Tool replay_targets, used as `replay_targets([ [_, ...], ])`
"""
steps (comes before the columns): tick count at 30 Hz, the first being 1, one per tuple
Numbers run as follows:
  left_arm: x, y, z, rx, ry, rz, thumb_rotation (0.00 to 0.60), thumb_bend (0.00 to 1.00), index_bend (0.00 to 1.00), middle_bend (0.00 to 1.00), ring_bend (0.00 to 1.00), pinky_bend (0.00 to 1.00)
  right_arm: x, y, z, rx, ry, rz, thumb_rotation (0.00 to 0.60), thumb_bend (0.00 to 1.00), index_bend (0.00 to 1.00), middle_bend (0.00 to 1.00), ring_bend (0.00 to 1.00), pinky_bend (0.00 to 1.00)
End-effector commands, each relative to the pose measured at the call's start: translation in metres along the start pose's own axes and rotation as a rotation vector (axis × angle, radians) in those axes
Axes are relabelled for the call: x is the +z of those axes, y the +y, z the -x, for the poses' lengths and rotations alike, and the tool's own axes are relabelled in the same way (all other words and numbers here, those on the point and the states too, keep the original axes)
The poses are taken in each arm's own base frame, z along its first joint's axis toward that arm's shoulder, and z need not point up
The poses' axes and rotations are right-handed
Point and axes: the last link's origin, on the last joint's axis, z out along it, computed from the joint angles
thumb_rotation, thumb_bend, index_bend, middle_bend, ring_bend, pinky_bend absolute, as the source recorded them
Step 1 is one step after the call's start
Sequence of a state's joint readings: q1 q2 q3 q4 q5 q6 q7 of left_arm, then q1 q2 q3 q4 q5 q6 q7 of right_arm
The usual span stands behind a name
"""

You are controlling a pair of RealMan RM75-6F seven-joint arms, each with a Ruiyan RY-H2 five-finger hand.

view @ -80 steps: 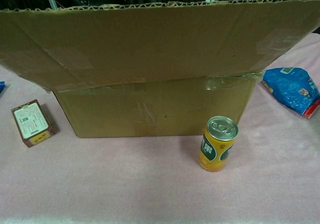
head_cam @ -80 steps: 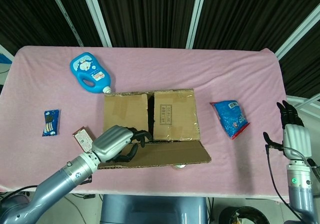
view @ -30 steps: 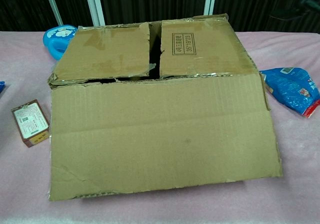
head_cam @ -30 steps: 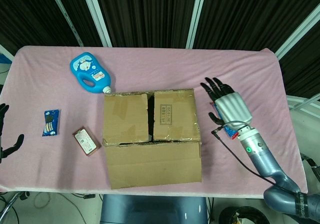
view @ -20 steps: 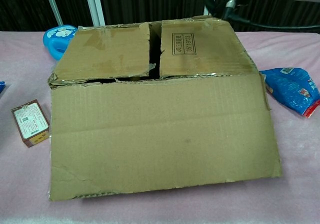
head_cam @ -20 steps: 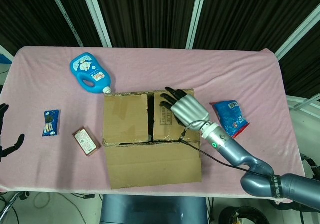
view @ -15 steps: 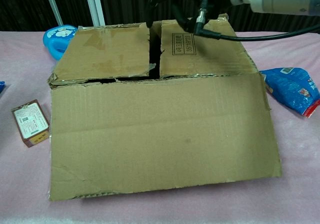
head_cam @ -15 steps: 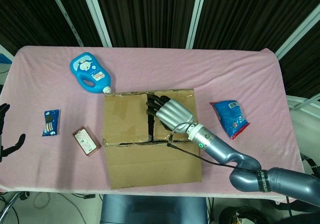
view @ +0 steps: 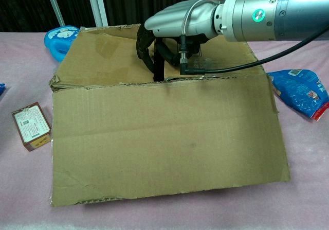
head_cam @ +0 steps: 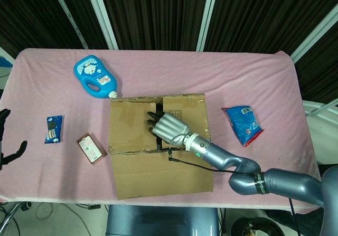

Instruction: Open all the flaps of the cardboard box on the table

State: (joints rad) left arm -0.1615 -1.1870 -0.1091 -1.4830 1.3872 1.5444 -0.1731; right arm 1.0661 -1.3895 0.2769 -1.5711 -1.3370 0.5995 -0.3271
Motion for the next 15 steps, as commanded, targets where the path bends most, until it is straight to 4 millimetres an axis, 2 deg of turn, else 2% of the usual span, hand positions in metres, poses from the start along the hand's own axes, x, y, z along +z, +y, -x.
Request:
replay_targets([
  [1, 0.0, 0.0, 0.0, 0.0, -0.002, -0.002, 0.6, 0.28, 0.03, 0.05, 0.01, 0.08, 0.002, 0.001, 0.001, -0.06, -0.001, -0.013, 0.6, 1.0, 0.5, 0.3, 0.08, 0.22],
  [7, 0.0, 0.0, 0.0, -0.004, -0.003, -0.003, 0.6, 0.28, 0.03, 0.05, 0.01, 0.08, 0.003, 0.006, -0.001, -0.25, -0.001, -0.049, 0.6, 1.0, 0.61, 0.43, 0.13, 0.22],
  [15, 0.0, 0.001, 0.0, -0.008, -0.011, 0.0, 0.6, 0.28, 0.03, 0.05, 0.0, 0.08, -0.004, 0.014, -0.01, -0.402, 0.008, -0.079, 0.6, 1.0, 0.65, 0.45, 0.14, 0.22],
])
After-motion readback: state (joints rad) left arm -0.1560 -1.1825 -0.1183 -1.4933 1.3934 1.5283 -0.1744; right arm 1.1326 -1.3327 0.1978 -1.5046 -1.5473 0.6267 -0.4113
